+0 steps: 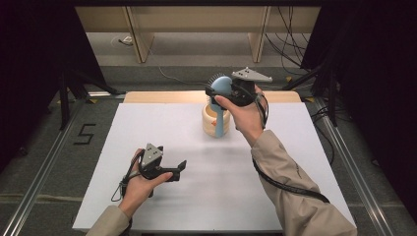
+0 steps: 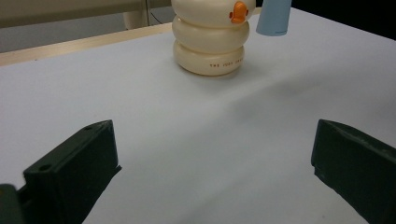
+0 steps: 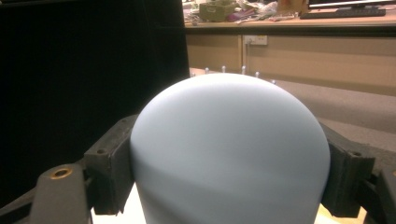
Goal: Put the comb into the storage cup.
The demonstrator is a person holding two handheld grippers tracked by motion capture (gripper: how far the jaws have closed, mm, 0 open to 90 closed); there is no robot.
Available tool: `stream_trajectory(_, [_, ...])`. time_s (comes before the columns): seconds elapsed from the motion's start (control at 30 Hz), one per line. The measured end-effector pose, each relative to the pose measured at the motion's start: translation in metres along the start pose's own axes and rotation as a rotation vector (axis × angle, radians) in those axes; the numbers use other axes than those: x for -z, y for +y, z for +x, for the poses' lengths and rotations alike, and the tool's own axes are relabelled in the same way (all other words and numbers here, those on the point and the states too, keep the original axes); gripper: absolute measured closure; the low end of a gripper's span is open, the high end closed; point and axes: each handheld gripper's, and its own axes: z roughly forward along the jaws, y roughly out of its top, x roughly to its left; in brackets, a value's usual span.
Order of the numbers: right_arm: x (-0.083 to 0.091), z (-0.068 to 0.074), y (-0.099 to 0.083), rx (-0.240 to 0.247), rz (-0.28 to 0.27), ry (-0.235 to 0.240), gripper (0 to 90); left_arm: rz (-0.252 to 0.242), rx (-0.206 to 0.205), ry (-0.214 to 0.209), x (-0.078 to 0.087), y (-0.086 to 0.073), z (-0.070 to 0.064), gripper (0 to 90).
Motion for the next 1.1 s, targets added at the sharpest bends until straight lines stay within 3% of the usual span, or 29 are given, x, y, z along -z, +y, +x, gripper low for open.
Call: stream_trajectory(1.1, [0.0, -0.008, 0.013, 0.01, -0.026, -0.025, 21.1, 0.005, 0.0, 0.008, 0.0, 0.0, 0.002, 0.1])
